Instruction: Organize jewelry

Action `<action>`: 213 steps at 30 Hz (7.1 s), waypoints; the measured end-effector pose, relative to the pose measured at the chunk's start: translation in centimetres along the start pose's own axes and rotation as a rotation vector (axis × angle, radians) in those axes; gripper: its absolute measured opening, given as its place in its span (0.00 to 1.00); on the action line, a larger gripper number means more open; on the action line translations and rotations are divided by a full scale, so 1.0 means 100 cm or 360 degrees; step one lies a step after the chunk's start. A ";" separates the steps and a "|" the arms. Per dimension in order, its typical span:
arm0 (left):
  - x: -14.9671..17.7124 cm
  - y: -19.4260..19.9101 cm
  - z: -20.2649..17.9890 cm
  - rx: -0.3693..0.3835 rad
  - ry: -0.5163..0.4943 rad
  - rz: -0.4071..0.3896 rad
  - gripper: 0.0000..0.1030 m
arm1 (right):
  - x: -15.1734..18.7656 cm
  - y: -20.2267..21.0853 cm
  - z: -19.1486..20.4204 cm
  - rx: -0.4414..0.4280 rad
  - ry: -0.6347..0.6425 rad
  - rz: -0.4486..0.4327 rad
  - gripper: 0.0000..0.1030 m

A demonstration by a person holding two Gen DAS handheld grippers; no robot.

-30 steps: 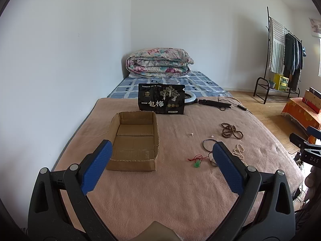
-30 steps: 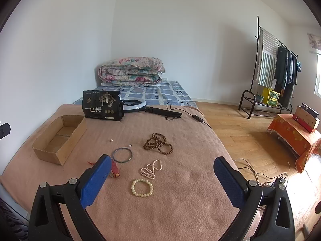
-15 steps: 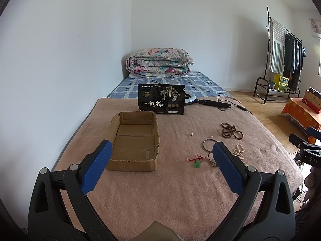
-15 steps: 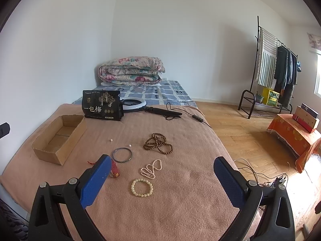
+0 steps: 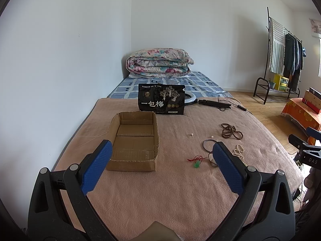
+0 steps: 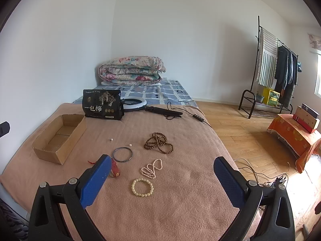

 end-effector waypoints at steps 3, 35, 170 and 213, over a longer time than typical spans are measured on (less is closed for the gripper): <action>0.000 0.000 0.000 0.0000 -0.0002 0.0000 0.99 | 0.001 0.000 0.000 0.0001 0.0001 0.0002 1.00; 0.001 0.000 0.000 -0.0001 0.0000 0.0000 0.99 | 0.003 -0.003 0.001 -0.0010 -0.0002 0.0009 1.00; 0.046 -0.206 -0.119 0.0517 -0.0383 0.0522 0.60 | 0.035 -0.162 0.017 -0.0637 0.0159 0.0702 0.05; -0.017 -0.193 0.141 0.0172 0.0027 0.0514 0.60 | -0.084 -0.153 0.233 -0.1031 0.0252 0.0410 0.05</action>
Point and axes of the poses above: each gripper's, at about its wrist camera, not at the fingertips, and y roughly against the way its jaws point, z to its left, x to its underside, the point moved 4 cm from there along -y, roughly the way its jaws point, and after that the axes turned 5 degrees about y, right-handed, at the moved point
